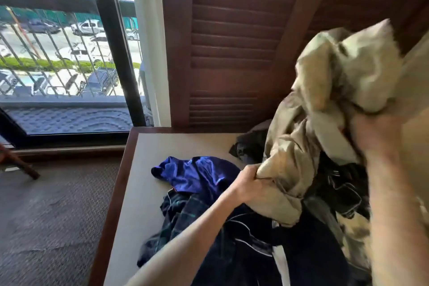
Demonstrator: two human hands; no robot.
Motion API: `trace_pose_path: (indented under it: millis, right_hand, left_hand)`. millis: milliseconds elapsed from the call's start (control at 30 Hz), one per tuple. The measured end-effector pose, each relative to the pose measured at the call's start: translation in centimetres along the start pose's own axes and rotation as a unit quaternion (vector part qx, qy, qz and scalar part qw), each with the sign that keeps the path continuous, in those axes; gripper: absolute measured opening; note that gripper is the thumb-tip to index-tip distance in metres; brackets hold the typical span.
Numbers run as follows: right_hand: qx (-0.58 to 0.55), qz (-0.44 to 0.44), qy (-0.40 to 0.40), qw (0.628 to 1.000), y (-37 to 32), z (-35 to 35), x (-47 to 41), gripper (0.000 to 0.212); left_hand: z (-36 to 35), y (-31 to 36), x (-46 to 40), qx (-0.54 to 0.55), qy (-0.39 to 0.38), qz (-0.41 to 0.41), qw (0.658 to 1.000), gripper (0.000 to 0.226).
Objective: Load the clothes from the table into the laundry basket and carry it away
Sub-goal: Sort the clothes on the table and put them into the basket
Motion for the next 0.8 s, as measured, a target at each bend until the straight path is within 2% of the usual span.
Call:
trace_pose_path:
  millis: [33, 67, 133, 167, 200, 233, 267, 300, 333, 367, 400, 433, 467, 533, 600, 667, 733, 800]
  right_hand:
    - [0.015, 0.022, -0.029, 0.999, -1.0, -1.6, 1.8, 0.039]
    - [0.099, 0.047, -0.069, 0.992, -2.1, -4.1, 4.8, 0.046]
    - [0.197, 0.051, -0.257, 0.945, 0.0, -9.9, 13.5, 0.066]
    - [0.193, 0.044, -0.335, 0.921, 1.3, -11.5, 17.1, 0.073]
    - [0.154, 0.012, -0.377, 0.913, 2.2, -12.2, 19.6, 0.074]
    - [0.079, -0.038, -0.418, 0.904, 3.6, -12.6, 21.3, 0.074]
    - [0.001, -0.077, -0.445, 0.892, 4.0, -12.5, 22.7, 0.079]
    - [-0.065, -0.103, -0.454, 0.882, 4.5, -12.6, 23.8, 0.093]
    - [-0.079, -0.095, -0.464, 0.877, 4.5, -12.7, 24.4, 0.113]
    - [-0.045, -0.079, -0.479, 0.873, 4.8, -13.0, 25.1, 0.132]
    - [0.023, -0.052, -0.478, 0.877, 4.9, -13.3, 25.6, 0.145]
    - [0.082, -0.025, -0.459, 0.884, 5.0, -13.5, 25.9, 0.149]
    - [0.13, -0.012, -0.437, 0.89, 5.4, -13.8, 26.0, 0.143]
    - [0.164, -0.018, -0.388, 0.907, 6.9, -14.3, 25.6, 0.109]
    - [0.136, -0.048, -0.358, 0.923, 8.3, -14.6, 24.8, 0.089]
    - [0.08, -0.097, -0.353, 0.927, 9.8, -15.1, 24.6, 0.079]
    - [0.023, -0.165, -0.321, 0.932, 9.8, -14.4, 23.6, 0.064]
    - [-0.051, -0.206, -0.292, 0.933, 7.6, -12.8, 21.5, 0.049]
  left_hand:
    - [-0.7, -1.0, 0.6, 0.039, -0.002, 0.012, 0.999, 0.031]
    - [-0.7, -1.7, 1.1, 0.068, 0.006, 0.023, 0.997, 0.032]
    - [0.8, -3.3, 2.2, 0.065, 0.025, 0.047, 0.996, 0.03]
    - [2.2, -3.8, 3.1, 0.04, 0.033, 0.051, 0.997, 0.03]
    - [3.8, -4.2, 4.1, -0.003, 0.046, 0.045, 0.998, 0.031]
    - [5.6, -4.1, 5.3, -0.074, 0.074, 0.031, 0.994, 0.035]
    - [7.5, -3.8, 6.6, -0.169, 0.119, 0.023, 0.978, 0.041]
    - [9.3, -3.6, 7.4, -0.262, 0.168, 0.023, 0.95, 0.05]
    - [10.7, -4.0, 7.4, -0.329, 0.199, 0.04, 0.922, 0.063]
    - [11.7, -5.1, 6.8, -0.36, 0.194, 0.085, 0.908, 0.08]
    - [12.0, -6.7, 5.9, -0.356, 0.16, 0.147, 0.909, 0.096]
    - [11.7, -8.7, 4.9, -0.345, 0.111, 0.201, 0.91, 0.106]
    - [11.0, -9.9, 4.0, -0.348, 0.066, 0.229, 0.907, 0.108]
    - [10.1, -10.4, 2.7, -0.396, 0.044, 0.224, 0.89, 0.089]
    - [11.4, -9.0, 1.7, -0.429, 0.115, 0.191, 0.875, 0.055]
    - [14.5, -7.1, 1.0, -0.402, 0.199, 0.172, 0.877, 0.033]
    - [18.9, -6.7, 0.5, -0.317, 0.282, 0.186, 0.886, 0.03]
    - [23.1, -5.8, 0.6, -0.215, 0.36, 0.164, 0.893, 0.031]
Point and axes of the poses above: each hand's wrist, its own x-axis away from the middle knuckle, its own z-axis out of the back of the hand, y = z × x, the point moved 7 cm from there along -x, towards the middle knuckle, and after that the axes turned 2 degrees about -x, right-handed, at the moved point
